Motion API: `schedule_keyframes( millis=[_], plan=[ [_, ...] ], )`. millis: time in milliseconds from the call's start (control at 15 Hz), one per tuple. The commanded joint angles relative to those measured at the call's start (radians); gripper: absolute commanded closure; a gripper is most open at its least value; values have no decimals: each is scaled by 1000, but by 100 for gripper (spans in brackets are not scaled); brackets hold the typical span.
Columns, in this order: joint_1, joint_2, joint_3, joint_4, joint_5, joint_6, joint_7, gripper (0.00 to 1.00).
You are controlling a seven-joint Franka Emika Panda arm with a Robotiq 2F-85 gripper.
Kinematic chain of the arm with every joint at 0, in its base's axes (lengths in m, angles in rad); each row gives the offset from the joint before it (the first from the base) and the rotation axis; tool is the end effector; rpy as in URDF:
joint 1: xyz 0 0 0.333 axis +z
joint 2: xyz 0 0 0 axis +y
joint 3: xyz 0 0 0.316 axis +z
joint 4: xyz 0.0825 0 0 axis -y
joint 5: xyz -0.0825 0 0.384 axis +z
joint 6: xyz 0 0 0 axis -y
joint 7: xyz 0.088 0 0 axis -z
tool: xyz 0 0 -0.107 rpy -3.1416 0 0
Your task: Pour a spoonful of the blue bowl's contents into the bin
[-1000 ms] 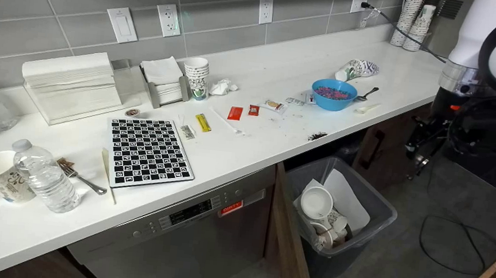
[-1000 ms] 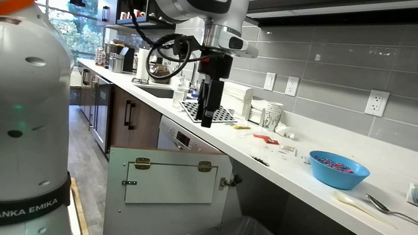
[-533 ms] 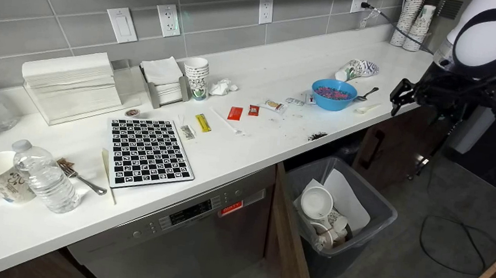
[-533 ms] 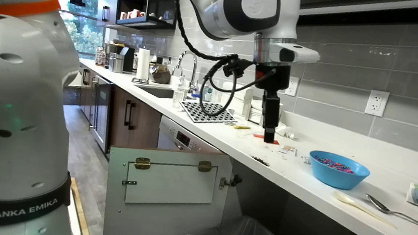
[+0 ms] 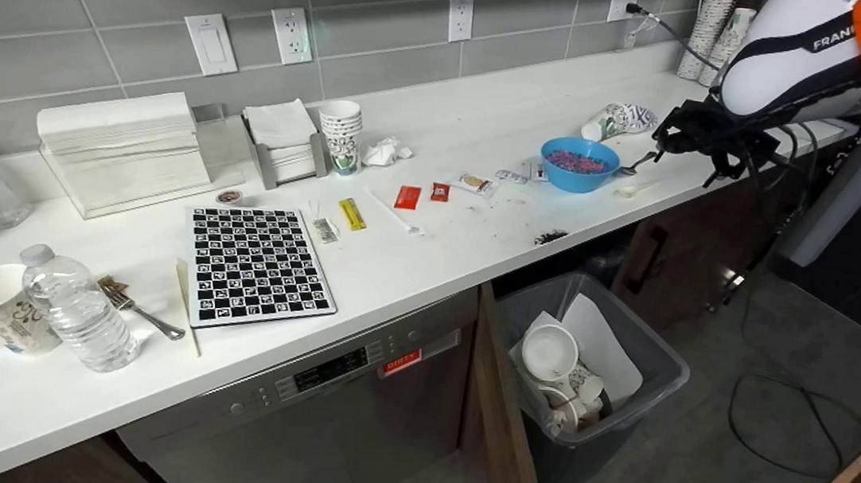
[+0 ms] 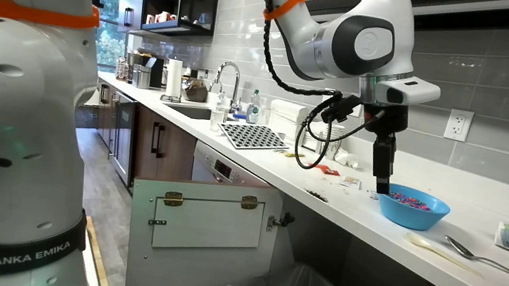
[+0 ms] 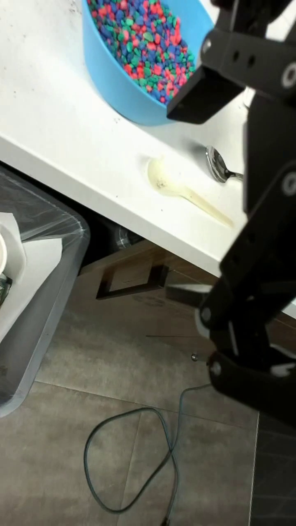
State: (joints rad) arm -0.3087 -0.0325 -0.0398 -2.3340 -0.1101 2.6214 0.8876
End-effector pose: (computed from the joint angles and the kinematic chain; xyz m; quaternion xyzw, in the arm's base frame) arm 0.4993 -0.1787 0.3827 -0.8281 0.5364 -0.1623 0.0096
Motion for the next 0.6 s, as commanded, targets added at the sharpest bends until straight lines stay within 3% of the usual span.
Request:
schedule_keyframes(
  millis=[0,200,533],
  plan=[
    [49,-3,-49,-1,-1,-1,-4,0],
    [53,-20,-45,-6,-1,-1,-4,0],
    [52,107,-90,120,-65,-90,35,0]
  ],
)
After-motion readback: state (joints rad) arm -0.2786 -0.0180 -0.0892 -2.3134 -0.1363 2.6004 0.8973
